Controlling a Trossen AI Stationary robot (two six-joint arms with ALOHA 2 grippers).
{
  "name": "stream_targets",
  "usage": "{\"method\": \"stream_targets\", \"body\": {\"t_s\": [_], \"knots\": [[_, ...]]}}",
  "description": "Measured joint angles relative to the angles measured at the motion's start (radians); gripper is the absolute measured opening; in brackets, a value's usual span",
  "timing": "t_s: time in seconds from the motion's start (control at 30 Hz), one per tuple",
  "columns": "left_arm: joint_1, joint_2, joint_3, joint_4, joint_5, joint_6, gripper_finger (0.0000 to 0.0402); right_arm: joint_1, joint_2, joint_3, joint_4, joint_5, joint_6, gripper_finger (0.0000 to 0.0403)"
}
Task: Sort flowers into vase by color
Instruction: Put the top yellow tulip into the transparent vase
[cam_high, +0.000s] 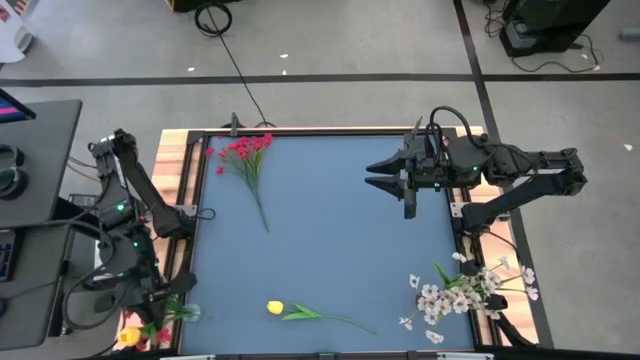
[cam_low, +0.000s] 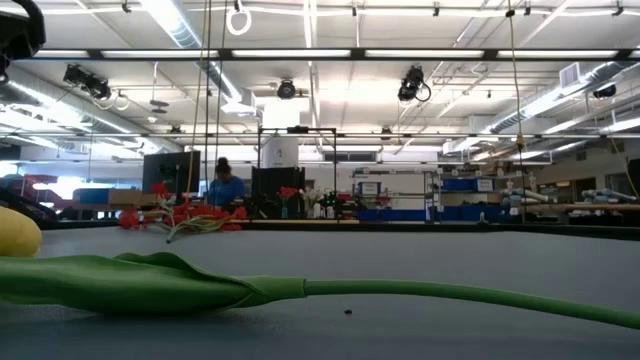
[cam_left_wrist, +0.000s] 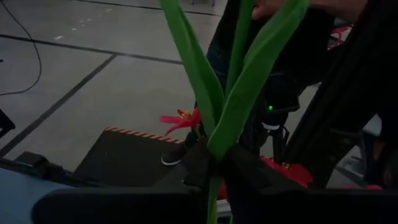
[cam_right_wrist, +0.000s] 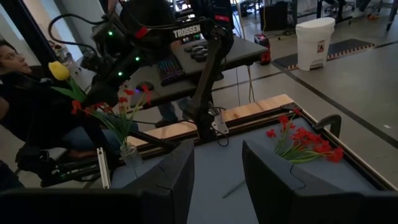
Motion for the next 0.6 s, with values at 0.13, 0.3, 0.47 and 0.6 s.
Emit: {"method": "stream_targets", "body": {"t_s": [0.13,0.3,0.47,0.6], "knots": [[0.0,-0.005,0.0,-0.007,-0.005,0.003,0.0072,0.0,0.0,0.0,0.001,0.0,0.0,0.0144],[0.0,-0.001,-0.015,-0.032,-0.018,-0.002,0.0123,0.0,0.0,0.0,0.019,0.0,0.0,0.0144],[0.0,-0.006,-0.02,-0.012,-0.02,-0.023,0.0171,0.0,0.0,0.0,0.044,0.0,0.0,0.0144],[0.0,-0.01,0.018,-0.022,-0.02,-0.031,0.0197,0.0,0.0,0.0,0.044,0.0,0.0,0.0144]]}}
